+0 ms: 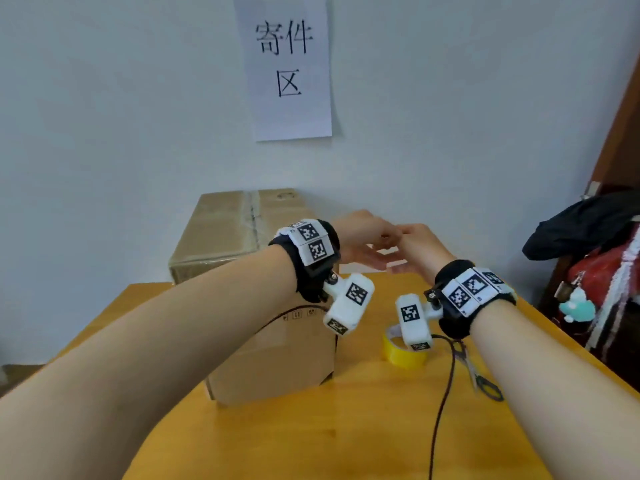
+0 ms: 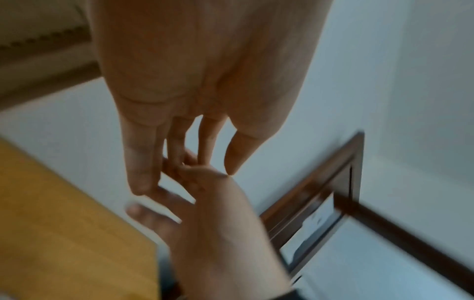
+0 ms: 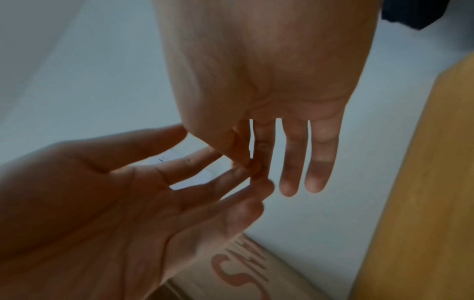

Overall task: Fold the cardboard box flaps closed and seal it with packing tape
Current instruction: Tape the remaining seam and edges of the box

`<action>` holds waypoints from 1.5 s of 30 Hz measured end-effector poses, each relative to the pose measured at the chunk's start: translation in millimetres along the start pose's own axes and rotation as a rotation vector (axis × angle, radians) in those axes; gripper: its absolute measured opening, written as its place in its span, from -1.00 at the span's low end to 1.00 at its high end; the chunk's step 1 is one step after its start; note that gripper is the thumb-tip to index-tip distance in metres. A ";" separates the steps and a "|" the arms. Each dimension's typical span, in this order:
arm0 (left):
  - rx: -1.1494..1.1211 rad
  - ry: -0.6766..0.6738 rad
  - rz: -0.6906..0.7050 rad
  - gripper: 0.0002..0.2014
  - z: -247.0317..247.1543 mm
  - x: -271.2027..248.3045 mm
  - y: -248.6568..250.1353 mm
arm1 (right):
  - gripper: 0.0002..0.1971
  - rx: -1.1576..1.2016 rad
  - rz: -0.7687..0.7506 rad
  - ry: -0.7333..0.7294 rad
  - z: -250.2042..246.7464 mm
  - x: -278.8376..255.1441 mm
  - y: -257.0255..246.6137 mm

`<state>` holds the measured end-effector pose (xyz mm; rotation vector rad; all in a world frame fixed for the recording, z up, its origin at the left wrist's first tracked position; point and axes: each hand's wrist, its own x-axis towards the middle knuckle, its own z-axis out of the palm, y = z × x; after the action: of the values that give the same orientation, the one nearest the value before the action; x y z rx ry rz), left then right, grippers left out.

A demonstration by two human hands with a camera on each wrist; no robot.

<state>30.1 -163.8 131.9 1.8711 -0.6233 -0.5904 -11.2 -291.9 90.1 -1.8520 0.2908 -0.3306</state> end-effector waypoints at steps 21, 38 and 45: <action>0.711 0.378 0.197 -0.81 -83.2 -64.6 -2.3 | -0.56 0.048 0.002 -0.192 33.3 -33.3 -32.0; 0.876 0.359 -0.028 -0.63 -92.1 -33.9 -11.2 | -0.81 0.345 0.115 -0.223 30.9 -18.4 -5.7; 0.923 0.349 -0.110 -0.53 -88.7 -28.7 -1.0 | -0.82 0.189 0.145 -0.127 23.3 -8.8 -1.8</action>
<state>66.6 -84.7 165.2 2.7977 -0.6061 0.0063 -10.8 -267.6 84.4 -1.6477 0.2938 -0.1348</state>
